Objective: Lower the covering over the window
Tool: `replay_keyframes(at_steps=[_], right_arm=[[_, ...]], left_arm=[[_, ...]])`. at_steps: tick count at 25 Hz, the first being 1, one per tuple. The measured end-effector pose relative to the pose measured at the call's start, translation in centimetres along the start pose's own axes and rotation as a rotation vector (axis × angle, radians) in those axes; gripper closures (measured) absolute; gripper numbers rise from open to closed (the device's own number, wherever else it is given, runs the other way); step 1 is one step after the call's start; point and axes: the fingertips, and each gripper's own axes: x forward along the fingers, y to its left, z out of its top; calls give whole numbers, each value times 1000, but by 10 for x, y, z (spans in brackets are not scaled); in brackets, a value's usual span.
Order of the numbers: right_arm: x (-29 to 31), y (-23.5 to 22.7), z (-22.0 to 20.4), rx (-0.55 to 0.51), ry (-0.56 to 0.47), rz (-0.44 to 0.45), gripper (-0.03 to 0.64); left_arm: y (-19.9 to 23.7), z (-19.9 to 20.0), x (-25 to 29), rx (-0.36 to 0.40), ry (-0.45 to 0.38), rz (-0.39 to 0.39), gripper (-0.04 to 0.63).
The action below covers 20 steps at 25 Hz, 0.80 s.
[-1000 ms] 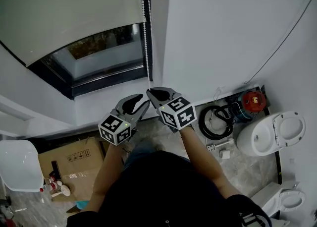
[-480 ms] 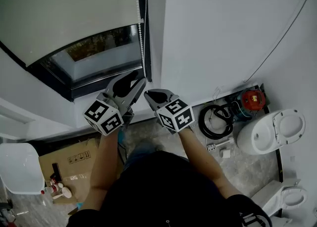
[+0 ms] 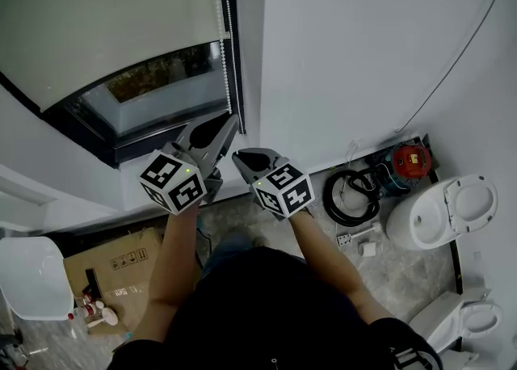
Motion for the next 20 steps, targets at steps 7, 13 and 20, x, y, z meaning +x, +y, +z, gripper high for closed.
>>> replay_keyframes(at_steps=[7, 13, 20], right_arm=[[12, -2, -56, 67, 128, 21, 603], [16, 6, -90, 52, 234, 39, 603], [20, 15, -117, 11, 349, 56, 603]], left_arm=[[6, -59, -12, -87, 101, 19, 581], [4, -94, -20, -155, 160, 17, 583], [9, -123, -29, -206, 213, 38, 584]])
